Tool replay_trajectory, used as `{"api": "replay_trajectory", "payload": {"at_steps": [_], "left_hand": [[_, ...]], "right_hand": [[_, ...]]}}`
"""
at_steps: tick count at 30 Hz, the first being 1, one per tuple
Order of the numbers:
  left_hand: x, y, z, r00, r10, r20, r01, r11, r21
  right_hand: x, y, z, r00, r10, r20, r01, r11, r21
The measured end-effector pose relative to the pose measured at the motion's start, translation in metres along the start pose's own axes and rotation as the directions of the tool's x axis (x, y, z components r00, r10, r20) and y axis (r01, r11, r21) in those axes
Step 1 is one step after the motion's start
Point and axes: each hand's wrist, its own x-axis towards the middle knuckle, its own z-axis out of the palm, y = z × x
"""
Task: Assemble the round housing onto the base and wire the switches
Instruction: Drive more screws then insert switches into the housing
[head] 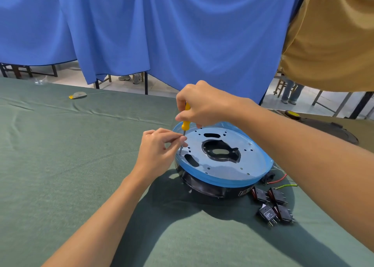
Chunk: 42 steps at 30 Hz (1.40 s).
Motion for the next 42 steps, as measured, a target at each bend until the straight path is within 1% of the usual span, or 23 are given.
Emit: {"api": "replay_trajectory", "payload": {"at_steps": [3, 5, 7, 9, 11, 13, 15, 16, 18, 20, 21, 24, 27, 30, 33, 35, 36, 38, 39, 42], "left_hand": [[0.0, 0.001, 0.002, 0.999, -0.026, -0.039, 0.025, 1.0, -0.018], [0.001, 0.001, 0.003, 0.998, -0.03, -0.055, 0.03, 1.0, -0.003], [0.002, 0.001, 0.004, 0.999, -0.012, -0.045, 0.012, 1.0, 0.004], [0.003, 0.001, 0.003, 1.0, 0.007, -0.014, -0.008, 1.0, -0.005], [0.002, 0.001, 0.002, 1.0, 0.008, 0.024, -0.007, 1.0, -0.018], [0.0, 0.0, 0.003, 0.999, 0.005, 0.039, -0.004, 1.0, -0.026], [-0.001, 0.0, 0.005, 1.0, -0.014, 0.008, 0.015, 0.999, -0.034], [-0.001, 0.0, 0.005, 1.0, -0.027, -0.013, 0.027, 0.999, -0.029], [0.0, 0.0, 0.005, 0.999, -0.034, -0.027, 0.034, 0.999, -0.015], [0.001, 0.0, 0.003, 1.0, -0.026, -0.001, 0.026, 1.0, -0.014], [0.002, 0.0, 0.001, 0.999, -0.025, 0.023, 0.025, 1.0, -0.019], [0.001, 0.001, 0.0, 0.997, -0.023, 0.074, 0.027, 0.998, -0.049], [-0.001, 0.001, 0.003, 0.999, -0.034, 0.03, 0.036, 0.997, -0.068], [-0.001, 0.0, 0.005, 1.0, -0.022, -0.018, 0.021, 0.999, -0.035], [0.0, 0.0, 0.004, 1.0, -0.007, -0.008, 0.007, 1.0, -0.009], [0.0, -0.001, 0.004, 1.0, -0.003, 0.028, 0.002, 1.0, 0.007], [0.0, -0.001, 0.004, 0.999, -0.009, 0.051, 0.009, 1.0, 0.007], [-0.002, -0.001, 0.004, 0.997, -0.025, 0.074, 0.025, 1.0, -0.009], [-0.003, 0.0, 0.005, 0.998, -0.028, 0.061, 0.03, 0.999, -0.021], [-0.003, 0.001, 0.006, 0.999, -0.04, -0.013, 0.04, 0.999, -0.036]], "right_hand": [[0.007, -0.001, 0.007, 0.999, 0.046, -0.007, -0.046, 0.998, -0.036], [0.008, -0.001, 0.007, 0.997, 0.068, 0.023, -0.067, 0.997, -0.046], [0.007, -0.001, 0.003, 0.996, 0.044, 0.079, -0.041, 0.998, -0.046], [0.003, -0.001, -0.002, 0.995, -0.023, 0.097, 0.027, 0.999, -0.034], [0.001, -0.002, -0.003, 0.996, -0.061, 0.067, 0.062, 0.998, -0.007], [0.001, -0.003, 0.003, 0.999, -0.032, 0.011, 0.032, 0.999, -0.028], [0.004, -0.002, 0.01, 0.999, -0.005, -0.041, 0.001, 0.996, -0.088], [0.005, -0.002, 0.011, 0.999, 0.007, -0.039, -0.011, 0.994, -0.108], [0.003, -0.003, 0.008, 0.999, 0.008, 0.036, -0.004, 0.993, -0.114], [0.0, -0.003, 0.002, 0.991, -0.017, 0.131, 0.031, 0.994, -0.106], [-0.002, -0.002, 0.0, 0.989, -0.035, 0.144, 0.047, 0.995, -0.084], [0.0, 0.0, 0.003, 0.999, -0.028, 0.042, 0.028, 1.0, 0.001], [0.005, 0.001, 0.011, 0.998, 0.068, -0.01, -0.068, 0.998, -0.006], [0.006, 0.003, 0.009, 0.995, 0.098, 0.021, -0.098, 0.995, 0.004], [0.001, 0.003, 0.002, 0.997, 0.022, 0.075, -0.02, 0.999, -0.025], [-0.001, 0.001, 0.001, 0.999, -0.036, 0.038, 0.036, 0.999, -0.006], [-0.001, 0.0, 0.002, 0.999, -0.038, 0.007, 0.038, 0.999, 0.001], [0.0, -0.001, 0.007, 0.999, 0.003, -0.051, -0.003, 1.0, 0.0], [0.001, -0.001, 0.009, 0.998, 0.022, -0.061, -0.022, 1.0, -0.003], [0.001, -0.001, 0.011, 0.999, 0.053, -0.008, -0.053, 0.999, -0.003]]}}
